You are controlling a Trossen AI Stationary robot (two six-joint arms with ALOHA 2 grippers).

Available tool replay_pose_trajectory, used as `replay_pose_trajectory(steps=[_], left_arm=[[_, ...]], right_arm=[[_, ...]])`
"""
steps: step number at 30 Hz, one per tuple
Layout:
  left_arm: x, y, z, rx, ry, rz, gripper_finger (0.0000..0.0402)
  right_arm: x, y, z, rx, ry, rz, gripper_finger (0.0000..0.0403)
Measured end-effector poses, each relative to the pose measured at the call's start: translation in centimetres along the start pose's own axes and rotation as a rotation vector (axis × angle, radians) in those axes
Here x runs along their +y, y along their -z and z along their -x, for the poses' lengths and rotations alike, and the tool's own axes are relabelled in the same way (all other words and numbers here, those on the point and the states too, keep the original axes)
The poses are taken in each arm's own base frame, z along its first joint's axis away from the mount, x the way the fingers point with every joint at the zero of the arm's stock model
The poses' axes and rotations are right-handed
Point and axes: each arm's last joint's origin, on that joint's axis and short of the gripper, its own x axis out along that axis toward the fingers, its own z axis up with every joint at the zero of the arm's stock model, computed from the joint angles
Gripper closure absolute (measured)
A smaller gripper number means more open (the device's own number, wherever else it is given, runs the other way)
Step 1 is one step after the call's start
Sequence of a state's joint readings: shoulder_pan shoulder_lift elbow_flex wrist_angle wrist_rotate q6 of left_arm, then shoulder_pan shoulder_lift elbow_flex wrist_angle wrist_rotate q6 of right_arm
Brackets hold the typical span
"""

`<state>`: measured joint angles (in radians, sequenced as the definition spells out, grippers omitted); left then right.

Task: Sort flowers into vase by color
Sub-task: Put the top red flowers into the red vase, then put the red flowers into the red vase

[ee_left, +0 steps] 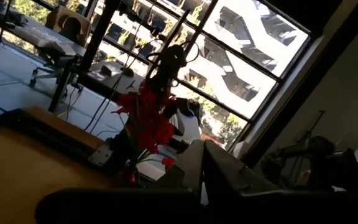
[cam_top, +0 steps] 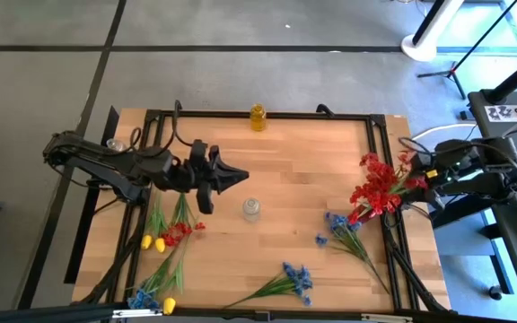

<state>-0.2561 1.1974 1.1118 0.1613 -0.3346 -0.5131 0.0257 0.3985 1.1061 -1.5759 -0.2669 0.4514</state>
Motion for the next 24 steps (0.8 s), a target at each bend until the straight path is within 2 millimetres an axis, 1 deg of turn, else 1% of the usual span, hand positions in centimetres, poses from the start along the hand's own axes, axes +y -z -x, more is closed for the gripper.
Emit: replay_pose_trajectory(steps=[7,14,16,19,24], left_arm=[[0.1,0.7,0.1,0.061,-0.023,0.002,0.0392],[0.2,1.1,0.1,0.094,-0.04,-0.005,0.0392],[0.2,1.1,0.1,0.093,-0.04,-0.004,0.0392],[0.2,1.1,0.1,0.092,-0.04,-0.004,0.0392],[0.2,1.0,0.1,0.09,-0.039,0.001,0.0392]], right_arm=[[-0.7,0.3,-2.8,0.137,-0.034,-0.076,0.0175],[-1.8,0.7,-5.4,0.21,0.056,-0.133,0.0178],[-2.1,0.6,-6.2,0.207,0.072,-0.165,0.0178],[-2.1,0.0,-7.3,0.151,0.055,-0.184,0.0178],[-2.1,-0.7,-7.2,0.079,0.122,-0.209,0.0178]])
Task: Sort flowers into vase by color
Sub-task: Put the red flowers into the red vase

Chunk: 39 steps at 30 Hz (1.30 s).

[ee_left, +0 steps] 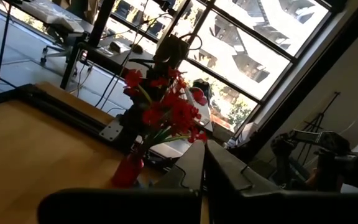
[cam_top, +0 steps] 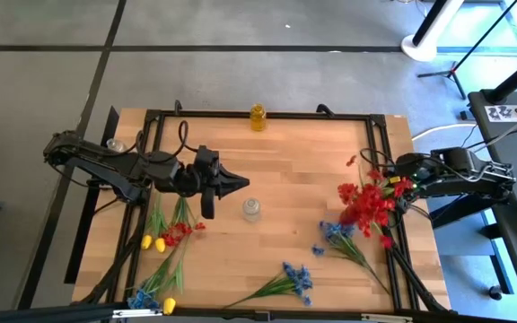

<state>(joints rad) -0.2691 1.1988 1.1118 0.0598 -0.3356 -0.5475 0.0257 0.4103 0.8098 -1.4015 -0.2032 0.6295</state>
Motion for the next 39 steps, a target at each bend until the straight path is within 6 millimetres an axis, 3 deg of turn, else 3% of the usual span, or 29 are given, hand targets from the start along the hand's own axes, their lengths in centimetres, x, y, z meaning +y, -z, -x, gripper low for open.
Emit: replay_pose_trajectory(steps=[8,14,19,23,28,33,39], left_arm=[[0.0,0.0,0.0,-0.011,-0.017,0.023,0.0392],[0.4,0.0,0.0,-0.047,-0.106,0.017,0.0392],[1.7,0.5,0.1,-0.04,-0.291,0.004,0.0392],[4.1,1.8,0.4,0.091,-0.47,0.118,0.0392],[6.4,4.8,2.0,0.397,-0.718,0.298,0.039],[6.3,8.5,2.3,0.718,-0.852,0.408,0.0353],[8.1,10.6,2.8,0.781,-1.251,0.542,0.0305]], right_arm=[[0.4,-0.2,2.7,-0.131,0.046,-0.013,0.0178],[0.2,0.7,7.0,-0.259,0.159,-0.024,0.0178],[0.3,1.0,10.7,-0.504,0.222,-0.058,0.0178],[0.4,0.9,13.0,-0.686,0.244,-0.096,0.0178],[1.0,0.7,15.0,-0.826,0.172,-0.092,0.0178],[1.1,0.6,15.3,-0.871,0.196,-0.072,0.0178],[0.9,0.5,15.3,-0.897,0.255,-0.067,0.0178]])
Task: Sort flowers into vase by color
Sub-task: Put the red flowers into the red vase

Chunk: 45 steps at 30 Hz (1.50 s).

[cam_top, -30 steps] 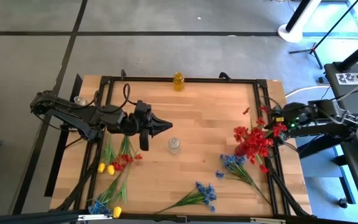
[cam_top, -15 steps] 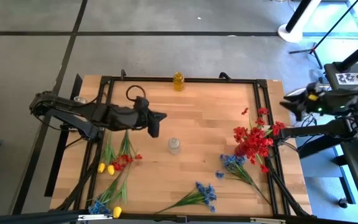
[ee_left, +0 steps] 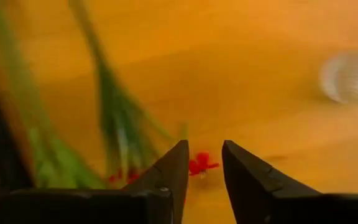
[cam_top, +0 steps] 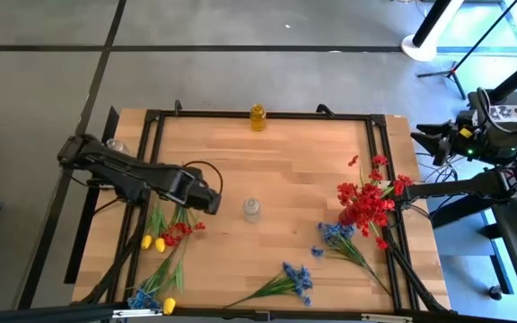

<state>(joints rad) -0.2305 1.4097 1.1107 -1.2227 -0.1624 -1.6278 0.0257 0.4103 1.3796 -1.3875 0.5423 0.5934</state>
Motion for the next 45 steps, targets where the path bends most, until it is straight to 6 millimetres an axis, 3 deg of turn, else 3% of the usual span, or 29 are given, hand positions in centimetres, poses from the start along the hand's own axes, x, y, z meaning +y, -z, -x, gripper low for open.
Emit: replay_pose_trajectory(steps=[5,10,15,20,23,32,38,41,45], left_arm=[[0.8,-2.7,-1.8,0.034,-0.093,0.089,0.029],[3.2,-4.8,-6.4,0.152,-0.184,0.174,0.0289],[5.5,-5.6,-10.3,0.19,-0.192,0.263,0.0289],[7.2,-5.7,-11.9,0.201,-0.244,0.306,0.0289],[7.2,-5.7,-12.6,0.205,-0.187,0.315,0.0289],[7.5,-5.6,-13.0,0.169,-0.194,0.36,0.0295],[7.1,-5.8,-12.9,0.144,-0.161,0.37,0.0368],[6.4,-6.4,-11.9,0.065,-0.155,0.383,0.039],[4.8,-8.1,-7.7,-0.096,-0.034,0.397,0.0387]], right_arm=[[0.0,0.0,0.0,0.001,-0.002,0.0,0.0178],[0.2,0.1,0.0,0.035,-0.053,-0.03,0.0178],[0.3,0.2,0.0,0.07,-0.099,-0.063,0.0178],[0.3,0.2,0.0,0.077,-0.108,-0.067,0.0178],[0.3,0.2,0.0,0.077,-0.107,-0.055,0.0178],[0.3,0.2,0.0,0.072,-0.101,-0.018,0.0178],[0.3,0.2,0.0,0.072,-0.116,0.069,0.0178],[0.3,0.2,0.0,0.074,-0.122,0.091,0.0178],[0.4,0.2,0.0,0.077,-0.141,0.094,0.0178]])
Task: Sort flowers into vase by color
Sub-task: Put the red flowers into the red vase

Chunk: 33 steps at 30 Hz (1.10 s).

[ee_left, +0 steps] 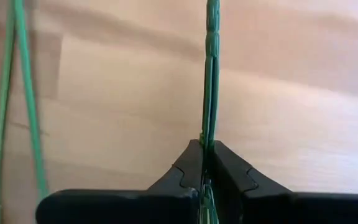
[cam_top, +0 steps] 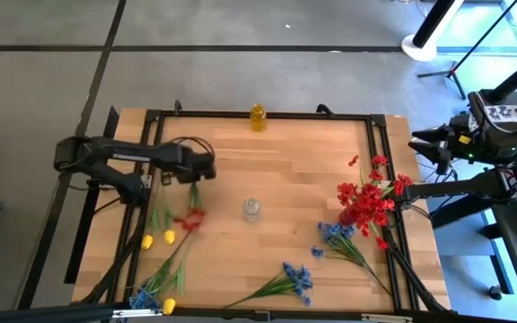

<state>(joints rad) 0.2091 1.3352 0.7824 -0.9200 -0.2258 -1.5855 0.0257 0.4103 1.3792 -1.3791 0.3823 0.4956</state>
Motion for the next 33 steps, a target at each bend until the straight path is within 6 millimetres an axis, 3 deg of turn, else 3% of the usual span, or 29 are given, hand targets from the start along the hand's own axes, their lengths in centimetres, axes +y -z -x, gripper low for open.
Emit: replay_pose_trajectory(steps=[5,11,14,19,22,25,33], left_arm=[[-2.6,-2.5,7.5,-0.297,0.282,-0.013,0.039],[-5.0,-5.5,16.9,-0.729,0.502,-0.232,0.0391],[-5.8,-6.8,20.5,-0.901,0.56,-0.366,0.0391],[-6.8,-7.5,25.1,-1.203,0.713,-0.67,0.0391],[-7.2,-7.6,26.4,-1.386,0.719,-0.867,0.0392],[-7.8,-7.6,26.7,-1.541,0.616,-1.017,0.0392],[-11.1,-7.0,24.4,-1.771,0.099,-1.583,0.0392]], right_arm=[[0.4,-1.0,0.0,-0.1,-0.03,0.055,0.0178],[1.6,-3.7,-0.4,-0.337,0.033,-0.054,0.0178],[2.8,-4.9,-1.7,-0.371,0.04,-0.084,0.0178],[5.7,-6.8,-5.9,-0.337,0.049,-0.115,0.0178],[7.4,-7.7,-8.5,-0.332,0.045,-0.157,0.0178],[9.1,-8.9,-10.7,-0.378,0.009,-0.24,0.0178],[11.6,-10.8,-15.3,-0.442,-0.143,-0.571,0.0178]])
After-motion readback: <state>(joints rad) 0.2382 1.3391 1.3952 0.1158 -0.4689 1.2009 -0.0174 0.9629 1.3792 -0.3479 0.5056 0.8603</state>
